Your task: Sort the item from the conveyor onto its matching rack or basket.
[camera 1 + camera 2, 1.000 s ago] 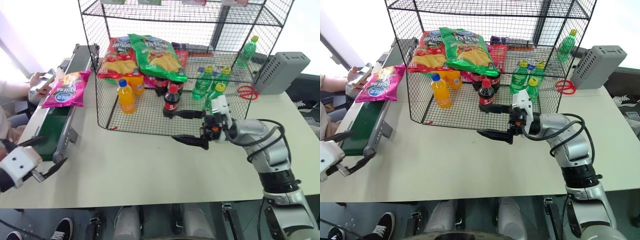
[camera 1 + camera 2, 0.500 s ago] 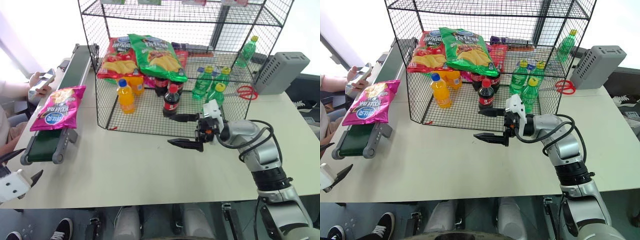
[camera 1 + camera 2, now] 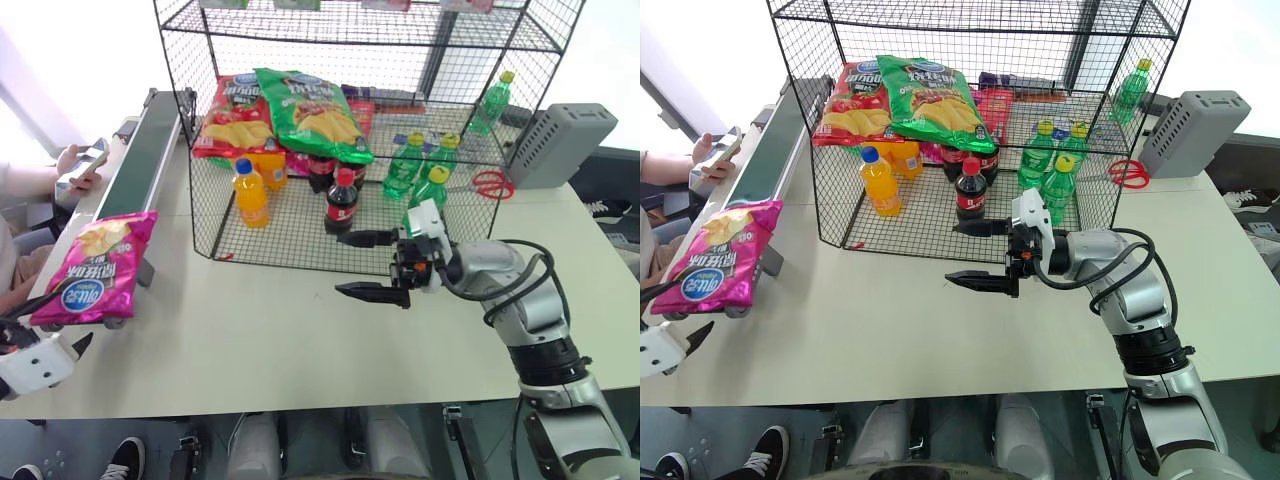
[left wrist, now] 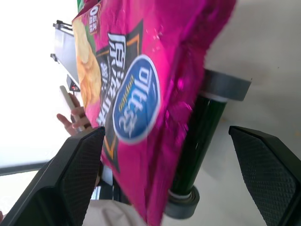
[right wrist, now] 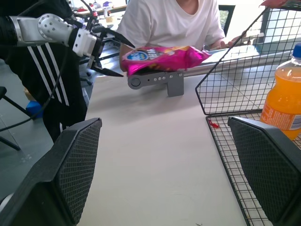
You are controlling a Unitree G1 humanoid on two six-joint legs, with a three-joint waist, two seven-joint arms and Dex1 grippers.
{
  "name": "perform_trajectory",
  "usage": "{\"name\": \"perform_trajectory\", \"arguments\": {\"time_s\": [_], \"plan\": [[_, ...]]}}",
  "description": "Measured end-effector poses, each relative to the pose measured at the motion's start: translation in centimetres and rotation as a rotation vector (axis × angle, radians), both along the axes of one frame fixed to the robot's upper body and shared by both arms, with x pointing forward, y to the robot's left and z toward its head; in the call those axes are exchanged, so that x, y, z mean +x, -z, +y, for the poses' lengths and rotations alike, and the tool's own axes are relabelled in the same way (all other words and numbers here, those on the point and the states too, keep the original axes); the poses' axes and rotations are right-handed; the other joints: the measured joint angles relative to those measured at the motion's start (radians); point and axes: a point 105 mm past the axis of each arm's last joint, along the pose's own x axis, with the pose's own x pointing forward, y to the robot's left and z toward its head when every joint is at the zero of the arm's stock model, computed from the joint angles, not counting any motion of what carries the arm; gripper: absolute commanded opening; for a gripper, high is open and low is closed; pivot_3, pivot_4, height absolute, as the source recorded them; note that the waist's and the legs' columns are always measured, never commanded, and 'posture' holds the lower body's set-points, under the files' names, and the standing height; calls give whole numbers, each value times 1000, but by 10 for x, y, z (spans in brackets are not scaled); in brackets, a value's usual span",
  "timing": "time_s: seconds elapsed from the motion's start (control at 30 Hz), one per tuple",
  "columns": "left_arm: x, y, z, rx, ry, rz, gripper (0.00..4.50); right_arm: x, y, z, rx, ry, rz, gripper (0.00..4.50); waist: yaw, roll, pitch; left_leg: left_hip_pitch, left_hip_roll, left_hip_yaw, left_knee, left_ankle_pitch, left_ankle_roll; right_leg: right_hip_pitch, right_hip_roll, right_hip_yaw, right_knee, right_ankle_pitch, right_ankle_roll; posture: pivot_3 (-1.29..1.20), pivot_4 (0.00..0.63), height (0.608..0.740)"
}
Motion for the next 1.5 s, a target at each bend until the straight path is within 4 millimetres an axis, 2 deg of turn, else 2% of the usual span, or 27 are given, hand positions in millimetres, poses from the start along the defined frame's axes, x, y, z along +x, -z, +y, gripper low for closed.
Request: {"name": "perform_trajectory", "arguments": {"time_s": [0.17, 0.2, 0.27, 0.5, 0.53, 0.67, 0.73, 0.8, 0.83, 0.87, 0.93, 1.03, 1.17, 1.23, 1.37, 1.5], "plan": [[5, -4, -2, 12, 13, -20, 4500, 1, 1, -1, -4, 11, -1, 4475, -1, 0, 0, 0, 0, 0, 0, 0, 0, 0, 0, 0, 0, 0, 0, 0, 150, 740], [5, -5, -2, 12, 15, -19, 4254, 1, 1, -1, -5, 13, -1, 4494, -1, 0, 0, 0, 0, 0, 0, 0, 0, 0, 0, 0, 0, 0, 0, 0, 150, 740], [4, -4, -2, -4, 18, -15, 3624, 1, 3, -2, -8, 19, 2, 4500, 0, 0, 0, 0, 0, 0, 0, 0, 0, 0, 0, 0, 0, 0, 0, 0, 150, 740], [4, -11, -11, -64, 52, -22, 163, 2, 3, -3, -14, 30, -10, 4500, 0, 0, 0, 0, 0, 0, 0, 0, 0, 0, 0, 0, 0, 0, 0, 0, 150, 740], [4, -12, -12, -75, 57, -23, 62, 2, 4, -3, -15, 32, -12, 4500, 0, 0, 0, 0, 0, 0, 0, 0, 0, 0, 0, 0, 0, 0, 0, 0, 150, 740], [5, -18, -16, -112, 63, -30, 62, 2, 4, -3, -16, 38, -16, 4500, 0, 0, 0, 0, 0, 0, 0, 0, 0, 0, 0, 0, 0, 0, 0, 0, 150, 740], [12, -31, -17, -182, 52, -84, 62, 3, 4, -4, -18, 43, -24, 4500, 2, 0, 0, 0, 0, 0, 0, 0, 0, 0, 0, 0, 0, 0, 0, 0, 150, 740], [20, -54, -20, -297, 40, -175, 62, 3, 3, -4, -20, 46, -40, 4500, 2, 0, 0, 0, 0, 0, 0, 0, 0, 0, 0, 0, 0, 0, 0, 0, 150, 740], [22, -64, -22, -369, 43, -206, 62, 4, 3, -4, -21, 48, -44, 4500, 1, -1, 0, 0, 0, 0, 0, 0, 0, 0, 0, 0, 0, 0, 0, 0, 150, 740], [25, -78, -30, -516, 66, -239, 62, 4, 3, -5, -20, 53, -46, 4500, 0, -1, 0, 0, 0, 0, 0, 0, 0, 0, -1, 0, 0, 0, 0, 0, 150, 740], [26, -94, -53, -797, 157, -234, 62, 5, 3, -6, -19, 58, -41, 4500, -1, -1, 0, 0, 0, -1, 0, 0, 0, 1, -1, 0, 0, 0, 0, 0, 150, 740], [21, -107, -96, -1171, 332, -85, 62, 6, 2, -9, -7, 63, -18, 4500, -2, 0, 0, 0, 0, -3, 0, 0, 0, 1, -1, 1, 1, 0, 1, 0, 150, 740], [8, -100, -138, -1475, 467, 260, 62, -1, -6, -17, 49, 33, 123, 4500, -2, 1, 0, 2, -1, -2, 0, 0, 0, 1, 1, 1, 2, 0, 0, 0, 150, 740], [4, -102, -152, -1617, 530, 403, 62, -8, -11, -20, 54, -4, 171, 4500, 2, 0, 0, 2, -1, -3, 0, 0, 0, 2, 2, 1, 2, 0, 0, 0, 150, 740], [-3, -117, -175, -1731, 669, 656, 62, -15, -12, -22, 52, -39, 261, 4500, 2, 0, 0, 3, -1, -3, 1, 0, 0, 3, 2, 1, 2, 0, 0, 0, 150, 740], [-6, -118, -190, -1811, 746, 881, 62, -19, -13, -22, 54, -61, 323, 4500, 1, 0, 0, 3, -1, -3, 1, 0, 0, 3, 2, 2, 2, 0, 0, 0, 150, 740]]}}
